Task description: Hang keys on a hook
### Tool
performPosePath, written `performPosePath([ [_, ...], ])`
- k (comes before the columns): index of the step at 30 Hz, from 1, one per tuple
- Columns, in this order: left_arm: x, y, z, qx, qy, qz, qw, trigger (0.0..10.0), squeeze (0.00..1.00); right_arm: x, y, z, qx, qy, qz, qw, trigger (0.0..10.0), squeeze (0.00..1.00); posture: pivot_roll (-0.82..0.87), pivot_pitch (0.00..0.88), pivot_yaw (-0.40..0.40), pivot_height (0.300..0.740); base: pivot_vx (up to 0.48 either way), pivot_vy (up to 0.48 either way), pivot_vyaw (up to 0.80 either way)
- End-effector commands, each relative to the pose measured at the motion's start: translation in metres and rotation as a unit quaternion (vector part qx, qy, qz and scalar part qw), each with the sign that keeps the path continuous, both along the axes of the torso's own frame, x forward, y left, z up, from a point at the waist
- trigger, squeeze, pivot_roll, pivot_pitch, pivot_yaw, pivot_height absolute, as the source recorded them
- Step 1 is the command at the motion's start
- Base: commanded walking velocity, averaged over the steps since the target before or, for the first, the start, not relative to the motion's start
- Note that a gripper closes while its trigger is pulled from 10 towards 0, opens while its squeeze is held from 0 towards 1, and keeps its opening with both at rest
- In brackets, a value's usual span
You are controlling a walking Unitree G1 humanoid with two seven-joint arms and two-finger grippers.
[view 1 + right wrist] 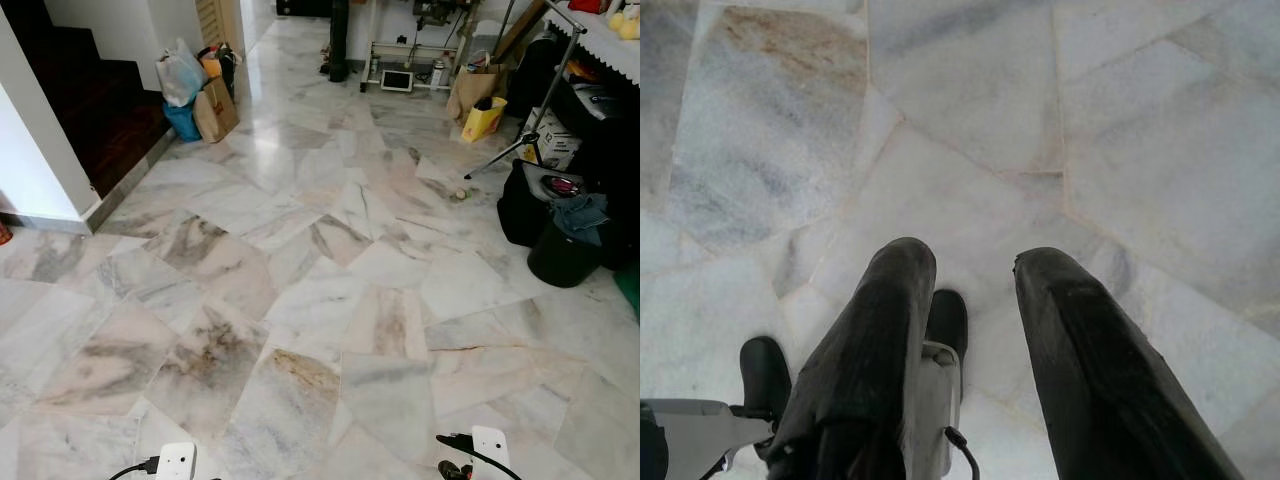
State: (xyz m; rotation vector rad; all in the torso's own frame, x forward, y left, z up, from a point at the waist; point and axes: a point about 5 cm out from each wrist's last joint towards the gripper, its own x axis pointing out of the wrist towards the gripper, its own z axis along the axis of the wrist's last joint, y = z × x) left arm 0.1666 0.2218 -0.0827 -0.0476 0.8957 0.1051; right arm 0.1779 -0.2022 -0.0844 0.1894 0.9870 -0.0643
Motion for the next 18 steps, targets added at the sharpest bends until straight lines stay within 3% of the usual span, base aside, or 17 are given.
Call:
performPosePath([
  [1, -0.007, 0.002, -0.003, -0.003, 0.014, 0.016, 1.0, 10.0, 0.0, -0.001, -0.002, 0.0, -0.001, 0.004, -0.003, 1.0, 10.0, 0.0, 0.09, 0.0, -0.072, 0.74, 0.0, 0.0, 0.0],
  [9, -0.016, -0.001, -0.007, -0.005, 0.019, 0.03, 0.999, 10.0, 0.0, -0.007, -0.007, -0.002, -0.008, 0.015, -0.002, 1.0, 10.0, 0.0, 0.09, 0.0, -0.089, 0.74, 0.0, 0.0, -0.78],
  [18, -0.019, 0.002, -0.008, 0.024, 0.034, 0.0, 0.999, 10.0, 0.0, -0.01, -0.006, -0.004, -0.005, 0.021, -0.008, 1.0, 10.0, 0.0, 0.11, 0.027, -0.072, 0.74, 0.0, 0.0, -0.78],
])
